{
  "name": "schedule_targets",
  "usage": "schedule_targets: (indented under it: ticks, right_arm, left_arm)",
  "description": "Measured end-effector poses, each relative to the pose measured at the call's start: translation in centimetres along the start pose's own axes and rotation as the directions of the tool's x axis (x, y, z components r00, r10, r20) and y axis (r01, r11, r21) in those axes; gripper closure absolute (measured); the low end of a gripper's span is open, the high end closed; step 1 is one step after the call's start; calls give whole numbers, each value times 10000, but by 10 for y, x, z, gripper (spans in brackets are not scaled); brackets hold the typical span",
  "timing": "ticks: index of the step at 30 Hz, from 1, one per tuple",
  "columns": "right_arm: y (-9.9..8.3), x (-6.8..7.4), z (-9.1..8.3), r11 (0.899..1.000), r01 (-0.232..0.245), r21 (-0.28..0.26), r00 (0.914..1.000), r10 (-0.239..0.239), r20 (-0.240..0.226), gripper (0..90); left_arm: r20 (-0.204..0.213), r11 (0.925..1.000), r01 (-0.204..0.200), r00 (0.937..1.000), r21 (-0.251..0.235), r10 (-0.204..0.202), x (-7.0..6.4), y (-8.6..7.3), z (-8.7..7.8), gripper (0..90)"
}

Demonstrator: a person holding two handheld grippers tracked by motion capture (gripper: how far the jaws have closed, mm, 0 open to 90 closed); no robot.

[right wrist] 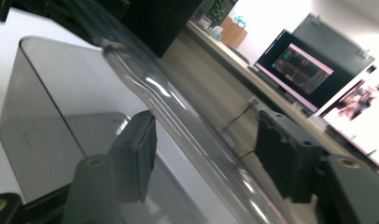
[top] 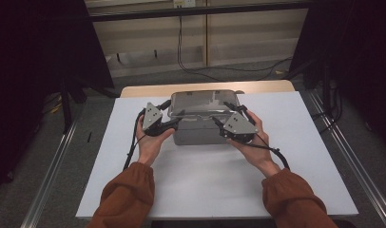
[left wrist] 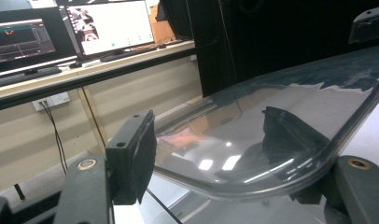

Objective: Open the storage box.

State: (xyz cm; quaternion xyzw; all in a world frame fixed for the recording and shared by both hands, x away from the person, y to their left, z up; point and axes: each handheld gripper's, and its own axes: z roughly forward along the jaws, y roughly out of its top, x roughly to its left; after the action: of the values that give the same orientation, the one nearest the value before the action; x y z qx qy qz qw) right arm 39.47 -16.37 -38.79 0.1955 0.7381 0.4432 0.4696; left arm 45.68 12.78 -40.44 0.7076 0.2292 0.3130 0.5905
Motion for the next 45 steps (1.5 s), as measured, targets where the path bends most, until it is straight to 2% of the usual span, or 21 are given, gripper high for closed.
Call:
schedule_targets:
  ticks: [1, 2, 5, 7, 9, 11, 13, 15, 16, 18, 23, 26, 29, 33, 35, 38, 40, 41, 45]
  right_arm:
    - [-2, -2, 0, 9991, -410, -103, 9991, 408, -146, 372]
    - [-4, -5, 0, 9980, -621, -148, 9979, 618, -177, 366]
    - [-8, -11, 1, 9917, -1267, -195, 9914, 1260, -353, 335]
    - [-11, -15, 3, 9888, -1487, -158, 9883, 1481, -355, 308]
    - [-14, -20, 3, 9800, -1980, -210, 9795, 1970, -434, 284]
    - [-17, -24, 4, 9725, -2318, -227, 9719, 2305, -476, 264]
    - [-19, -27, 5, 9635, -2664, -262, 9630, 2648, -507, 230]
    - [-21, -29, 6, 9599, -2787, -298, 9602, 2778, -296, 158]
    - [-21, -30, 6, 9567, -2893, -332, 9572, 2891, -124, 150]
    - [-22, -32, 7, 9494, -3117, -385, 9502, 3113, -176, 162]
    - [-25, -37, 8, 9370, -3459, -494, 9376, 3432, -555, 232]
    - [-27, -39, 9, 9312, -3611, -488, 9317, 3582, -598, 270]
    - [-28, -42, 9, 9286, -3676, -507, 9290, 3642, -648, 301]
    - [-28, -47, 11, 9261, -3735, -537, 9270, 3704, -593, 293]
    - [-27, -50, 12, 9287, -3672, -513, 9297, 3647, -518, 289]
    - [-26, -52, 13, 9212, -3823, -720, 9239, 3799, -445, 288]
    - [-27, -53, 15, 9221, -3802, -718, 9248, 3779, -442, 293]
    - [-28, -53, 15, 9203, -3848, -703, 9228, 3823, -470, 296]
    - [-30, -56, 17, 9167, -3924, -755, 9197, 3898, -467, 319]
  left_arm:
    - [-17, 10000, 50, 10000, 26, -50, 0, 0, 0, 353]
    - [-8, 9999, 163, 9999, -11, -163, 0, 0, 1, 350]
    - [-35, 9999, 144, 9999, 8, -144, 0, 0, 1, 350]
    - [-70, 9998, 175, 9998, -13, -175, 0, 1, 2, 352]
    - [-48, 9999, 133, 9999, 0, -133, 1, 2, 1, 360]
    - [-56, 9997, 236, 9997, -60, -236, 1, 2, 2, 364]
    - [-75, 9999, 152, 9999, -17, -152, 1, 3, 1, 368]
    - [-74, 9998, 214, 9997, -60, -214, 1, 3, 2, 369]
    - [-78, 9996, 260, 9996, -61, -261, 1, 4, 2, 371]
    - [-76, 9996, 254, 9996, -82, -254, 2, 5, 2, 376]
    - [-32, 9995, 306, 9995, -82, -306, 2, 7, 3, 382]
    - [-70, 9993, 372, 9993, -106, -373, 4, 8, 3, 383]
    - [-81, 9986, 501, 9987, -163, -502, 4, 9, 4, 383]
    - [-58, 9985, 523, 9986, -144, -523, 5, 11, 5, 386]
    - [-11, 9981, 601, 9982, -157, -601, 6, 13, 6, 387]
    - [-70, 9980, 608, 9981, -154, -609, 8, 14, 7, 388]
    - [-57, 9974, 689, 9976, -191, -690, 8, 15, 9, 387]
    - [-79, 9982, 595, 9982, -103, -596, 9, 16, 9, 387]
    - [-137, 9977, 675, 9976, -19, -676, 11, 15, 12, 386]
